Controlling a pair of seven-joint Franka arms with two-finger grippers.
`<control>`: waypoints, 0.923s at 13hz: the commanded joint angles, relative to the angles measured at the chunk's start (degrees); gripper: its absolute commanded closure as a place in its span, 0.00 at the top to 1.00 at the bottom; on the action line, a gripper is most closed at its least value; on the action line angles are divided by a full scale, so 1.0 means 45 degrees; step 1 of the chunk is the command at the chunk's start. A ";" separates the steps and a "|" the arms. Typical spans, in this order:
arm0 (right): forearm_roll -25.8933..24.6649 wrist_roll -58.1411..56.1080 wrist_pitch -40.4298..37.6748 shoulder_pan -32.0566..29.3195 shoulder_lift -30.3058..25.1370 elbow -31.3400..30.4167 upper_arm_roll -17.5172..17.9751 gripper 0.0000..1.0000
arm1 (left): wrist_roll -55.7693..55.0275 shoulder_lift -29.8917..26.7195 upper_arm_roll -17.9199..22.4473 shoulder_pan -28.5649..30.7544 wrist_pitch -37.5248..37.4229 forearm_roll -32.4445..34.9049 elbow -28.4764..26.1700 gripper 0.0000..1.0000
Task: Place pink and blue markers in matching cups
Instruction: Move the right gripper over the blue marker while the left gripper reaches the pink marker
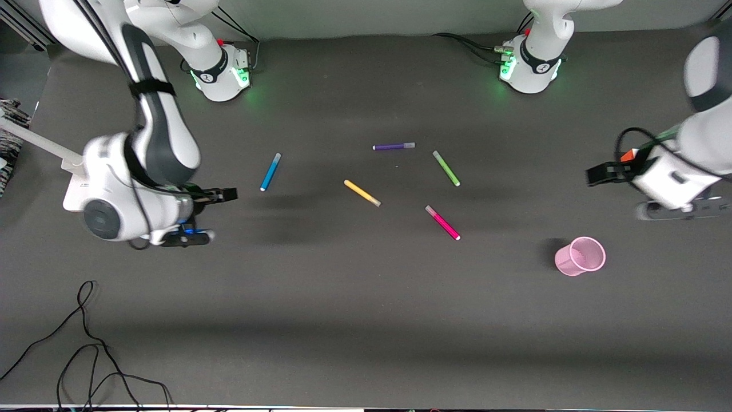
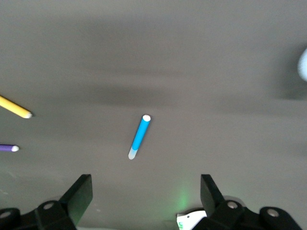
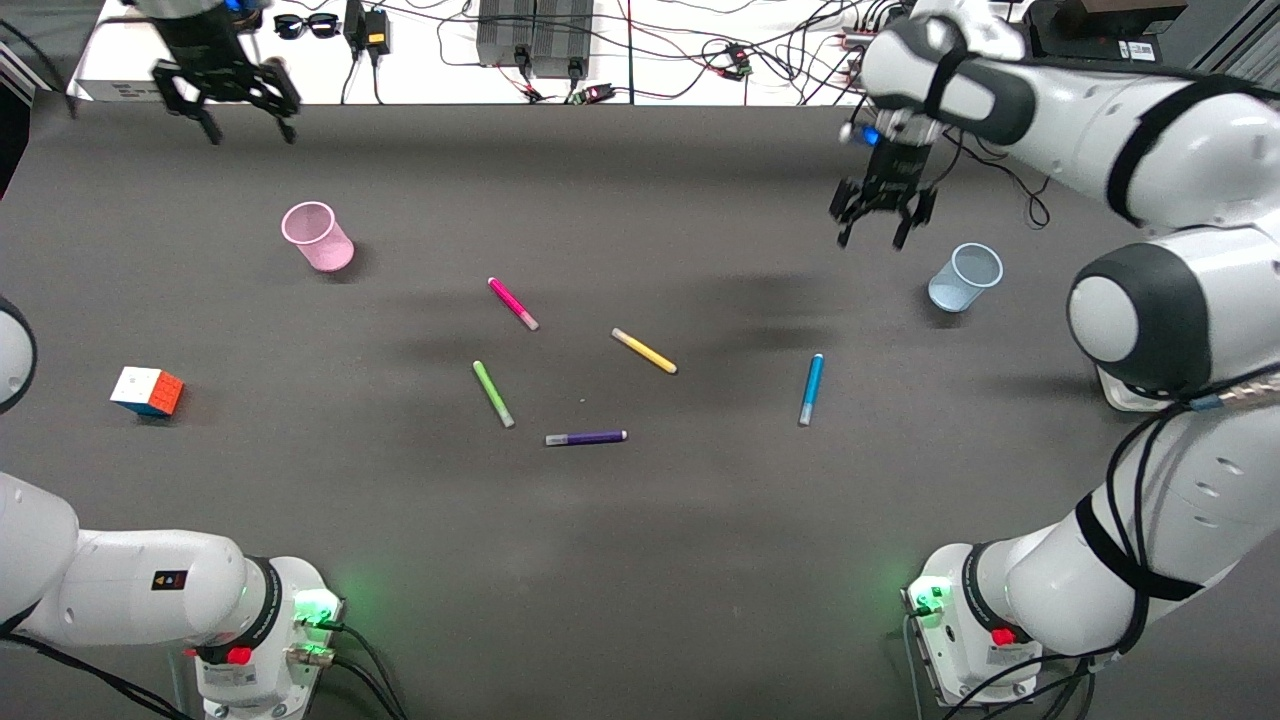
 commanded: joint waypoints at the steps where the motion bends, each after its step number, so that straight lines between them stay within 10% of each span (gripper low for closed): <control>1: 0.0660 0.0315 0.0810 0.0176 0.0659 -0.0824 -0.0057 1.00 | -0.1124 0.1009 0.0075 -0.0957 0.0450 -0.0358 0.0281 1.00; 12: 0.3065 0.0745 0.3486 0.1660 0.2205 -0.3286 -0.0115 0.97 | -0.9231 0.6285 -0.0003 -0.4551 0.5567 -0.1393 -0.0205 0.97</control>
